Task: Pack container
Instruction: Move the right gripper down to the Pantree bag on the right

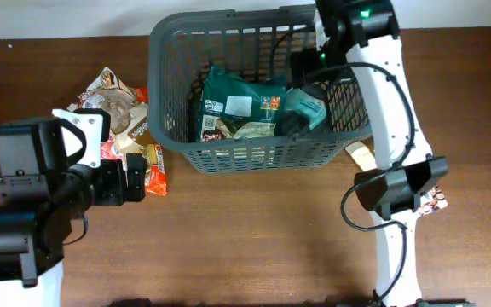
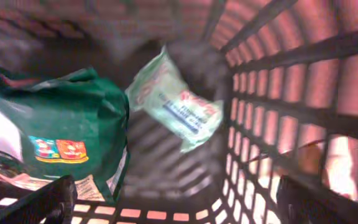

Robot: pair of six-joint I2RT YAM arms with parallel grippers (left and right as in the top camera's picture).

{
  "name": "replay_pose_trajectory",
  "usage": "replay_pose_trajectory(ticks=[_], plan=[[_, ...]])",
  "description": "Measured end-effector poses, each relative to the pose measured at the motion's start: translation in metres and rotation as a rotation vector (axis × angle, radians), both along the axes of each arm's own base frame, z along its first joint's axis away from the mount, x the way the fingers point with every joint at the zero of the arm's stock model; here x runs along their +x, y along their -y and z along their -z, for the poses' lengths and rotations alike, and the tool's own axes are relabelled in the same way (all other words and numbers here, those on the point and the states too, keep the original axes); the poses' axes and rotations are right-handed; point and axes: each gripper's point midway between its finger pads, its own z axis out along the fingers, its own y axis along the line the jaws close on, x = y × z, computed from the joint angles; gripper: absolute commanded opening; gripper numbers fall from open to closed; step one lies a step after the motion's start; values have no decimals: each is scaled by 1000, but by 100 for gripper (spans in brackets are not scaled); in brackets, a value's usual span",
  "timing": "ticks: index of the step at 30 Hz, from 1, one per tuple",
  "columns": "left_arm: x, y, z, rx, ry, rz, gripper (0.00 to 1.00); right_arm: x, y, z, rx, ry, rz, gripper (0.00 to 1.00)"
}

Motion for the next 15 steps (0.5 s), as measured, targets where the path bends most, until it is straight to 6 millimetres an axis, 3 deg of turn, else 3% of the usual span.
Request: replay_pose_trajectory(ticks=[2, 6, 8, 13, 15], plan=[[0, 0, 0, 0, 0, 0, 99, 2, 5, -24, 12, 69, 6, 99], [0, 0, 0, 0, 0, 0, 99, -16, 26, -78, 22, 173, 5, 99], [0, 0, 0, 0, -1, 0, 99, -35, 44, -114, 26, 242, 22, 99], [0, 0, 0, 0, 0, 0, 99, -91, 80, -169, 17, 378, 84, 99], [0, 0, 0, 0, 0, 0, 99, -114, 91, -179, 2, 435, 106, 99]])
